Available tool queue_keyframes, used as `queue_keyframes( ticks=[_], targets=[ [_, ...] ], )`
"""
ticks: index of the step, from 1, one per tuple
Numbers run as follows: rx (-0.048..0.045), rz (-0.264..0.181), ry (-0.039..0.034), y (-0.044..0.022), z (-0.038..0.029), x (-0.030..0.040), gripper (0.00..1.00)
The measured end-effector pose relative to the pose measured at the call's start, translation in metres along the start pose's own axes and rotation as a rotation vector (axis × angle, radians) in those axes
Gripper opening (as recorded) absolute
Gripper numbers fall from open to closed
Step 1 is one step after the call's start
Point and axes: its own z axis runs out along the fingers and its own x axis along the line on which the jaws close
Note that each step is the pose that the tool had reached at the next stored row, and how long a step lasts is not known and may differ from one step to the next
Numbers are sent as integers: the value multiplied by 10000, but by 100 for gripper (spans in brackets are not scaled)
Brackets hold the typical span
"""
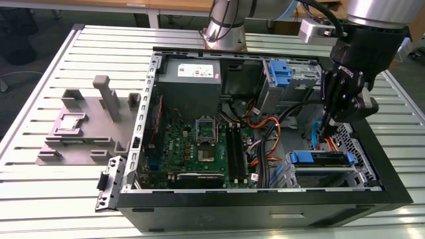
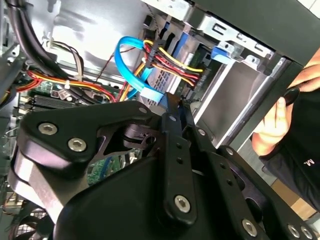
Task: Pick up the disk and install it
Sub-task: 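Insert the second disk wire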
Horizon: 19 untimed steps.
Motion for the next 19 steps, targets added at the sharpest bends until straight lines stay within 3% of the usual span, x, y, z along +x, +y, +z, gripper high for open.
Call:
queue_keyframes(
  ticks=[6,10,14,15,19],
  targets=[
    [90,-18,-60,3,28,82,16],
    [156,4,-245,-1,48,127,16],
    [190,29,-634,-2,63,159,16],
    [198,32,-686,0,68,170,16],
    [279,-9,-703,23,76,191,16]
  ],
)
